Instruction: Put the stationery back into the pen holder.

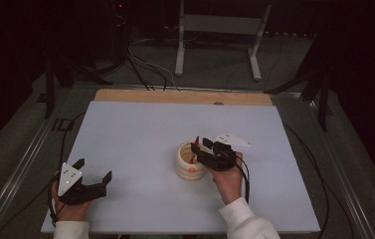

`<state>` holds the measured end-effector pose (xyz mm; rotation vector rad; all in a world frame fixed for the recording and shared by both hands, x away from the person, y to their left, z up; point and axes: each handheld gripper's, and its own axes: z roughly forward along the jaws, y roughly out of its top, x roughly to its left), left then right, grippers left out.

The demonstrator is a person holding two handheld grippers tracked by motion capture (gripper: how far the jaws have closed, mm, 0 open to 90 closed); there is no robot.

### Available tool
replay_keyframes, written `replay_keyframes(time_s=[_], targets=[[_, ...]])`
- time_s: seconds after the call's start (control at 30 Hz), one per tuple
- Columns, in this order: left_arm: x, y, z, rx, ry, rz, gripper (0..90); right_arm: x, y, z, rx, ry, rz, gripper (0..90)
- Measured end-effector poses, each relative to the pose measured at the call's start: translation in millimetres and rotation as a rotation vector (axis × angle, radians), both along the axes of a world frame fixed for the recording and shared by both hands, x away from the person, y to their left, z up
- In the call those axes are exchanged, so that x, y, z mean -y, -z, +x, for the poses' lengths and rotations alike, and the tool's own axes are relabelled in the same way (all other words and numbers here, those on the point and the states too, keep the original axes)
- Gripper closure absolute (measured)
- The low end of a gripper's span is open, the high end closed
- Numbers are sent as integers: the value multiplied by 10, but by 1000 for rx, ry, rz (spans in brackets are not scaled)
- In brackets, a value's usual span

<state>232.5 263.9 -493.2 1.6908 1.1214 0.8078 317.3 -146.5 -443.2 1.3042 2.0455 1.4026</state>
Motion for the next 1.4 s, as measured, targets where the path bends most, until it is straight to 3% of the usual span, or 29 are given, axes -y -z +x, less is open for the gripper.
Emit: replay_keyframes(time_s=[0.17,0.43,0.97,1.4], targets=[[2,6,6,-7,1,1,7,42,-41,12,-3,20,-47,166],[-2,12,13,-16,0,1,7,176,-123,10,26,16,-138,55],[8,28,29,-33,9,-4,6,724,48,-123,86,85,-290,1],[0,29,31,-36,10,-4,6,1148,267,-341,98,138,-256,1]])
